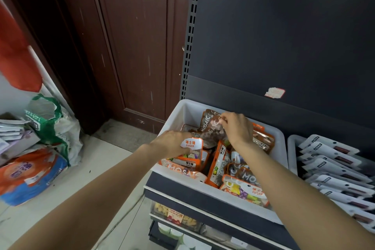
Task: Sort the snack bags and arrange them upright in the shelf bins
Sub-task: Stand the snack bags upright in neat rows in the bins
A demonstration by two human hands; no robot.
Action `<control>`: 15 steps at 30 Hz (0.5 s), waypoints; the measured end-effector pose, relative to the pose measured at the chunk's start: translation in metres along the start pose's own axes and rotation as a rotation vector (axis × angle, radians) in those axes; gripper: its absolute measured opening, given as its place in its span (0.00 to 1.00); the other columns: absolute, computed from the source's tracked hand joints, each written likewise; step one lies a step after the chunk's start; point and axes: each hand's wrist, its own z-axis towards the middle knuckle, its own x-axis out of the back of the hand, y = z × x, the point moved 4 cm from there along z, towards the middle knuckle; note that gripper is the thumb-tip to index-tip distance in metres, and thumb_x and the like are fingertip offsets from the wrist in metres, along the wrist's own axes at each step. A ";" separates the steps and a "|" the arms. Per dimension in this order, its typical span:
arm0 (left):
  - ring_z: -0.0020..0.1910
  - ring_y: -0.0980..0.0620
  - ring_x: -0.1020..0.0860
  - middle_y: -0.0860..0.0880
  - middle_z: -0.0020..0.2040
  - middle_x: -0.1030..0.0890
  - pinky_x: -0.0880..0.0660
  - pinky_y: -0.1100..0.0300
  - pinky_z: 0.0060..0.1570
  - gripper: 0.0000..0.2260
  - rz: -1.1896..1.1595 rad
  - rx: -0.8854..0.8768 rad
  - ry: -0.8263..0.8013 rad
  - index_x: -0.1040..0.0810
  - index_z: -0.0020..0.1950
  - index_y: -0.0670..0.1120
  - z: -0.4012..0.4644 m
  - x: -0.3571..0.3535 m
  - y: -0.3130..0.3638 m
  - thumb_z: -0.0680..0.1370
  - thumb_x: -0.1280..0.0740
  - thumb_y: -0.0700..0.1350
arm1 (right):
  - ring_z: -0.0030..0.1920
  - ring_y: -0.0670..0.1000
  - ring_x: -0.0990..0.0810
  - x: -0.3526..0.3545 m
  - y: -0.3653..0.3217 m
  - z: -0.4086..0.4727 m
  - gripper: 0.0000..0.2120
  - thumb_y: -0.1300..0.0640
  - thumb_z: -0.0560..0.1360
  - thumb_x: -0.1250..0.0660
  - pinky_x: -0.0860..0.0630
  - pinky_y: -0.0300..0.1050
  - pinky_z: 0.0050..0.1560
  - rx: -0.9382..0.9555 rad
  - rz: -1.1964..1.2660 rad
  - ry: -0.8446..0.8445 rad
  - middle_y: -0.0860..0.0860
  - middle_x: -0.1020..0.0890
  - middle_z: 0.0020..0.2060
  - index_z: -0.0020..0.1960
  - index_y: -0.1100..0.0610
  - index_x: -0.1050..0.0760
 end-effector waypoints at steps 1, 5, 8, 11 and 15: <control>0.65 0.49 0.27 0.49 0.67 0.26 0.30 0.55 0.63 0.24 -0.014 0.000 -0.002 0.35 0.72 0.52 -0.001 0.001 -0.001 0.78 0.34 0.51 | 0.48 0.54 0.18 0.001 0.000 0.000 0.09 0.54 0.79 0.36 0.24 0.45 0.40 -0.012 0.001 0.045 0.53 0.17 0.48 0.56 0.54 0.22; 0.61 0.52 0.24 0.50 0.66 0.25 0.26 0.57 0.58 0.20 -0.042 -0.025 0.006 0.32 0.71 0.52 -0.006 0.001 -0.005 0.79 0.35 0.51 | 0.53 0.53 0.20 -0.008 -0.003 0.004 0.12 0.57 0.78 0.37 0.24 0.43 0.43 0.032 0.031 0.005 0.54 0.20 0.55 0.61 0.55 0.25; 0.57 0.53 0.21 0.51 0.65 0.23 0.23 0.56 0.56 0.19 -0.017 -0.059 0.006 0.32 0.70 0.53 -0.013 0.003 -0.009 0.79 0.37 0.53 | 0.59 0.53 0.27 -0.013 -0.004 0.003 0.16 0.63 0.77 0.36 0.25 0.42 0.49 0.095 0.043 -0.048 0.54 0.28 0.60 0.64 0.56 0.29; 0.57 0.54 0.21 0.53 0.64 0.23 0.23 0.55 0.57 0.21 -0.045 -0.076 0.011 0.33 0.70 0.56 -0.019 0.008 -0.009 0.78 0.36 0.55 | 0.60 0.52 0.27 -0.017 -0.004 -0.003 0.12 0.60 0.78 0.38 0.28 0.43 0.51 0.123 0.076 -0.112 0.51 0.28 0.62 0.61 0.55 0.26; 0.61 0.54 0.24 0.55 0.64 0.24 0.25 0.56 0.58 0.24 -0.074 -0.104 0.039 0.32 0.68 0.59 -0.021 0.009 -0.001 0.74 0.33 0.61 | 0.75 0.54 0.45 -0.023 -0.004 -0.015 0.32 0.44 0.75 0.35 0.41 0.55 0.73 0.056 0.118 -0.388 0.47 0.46 0.76 0.75 0.52 0.40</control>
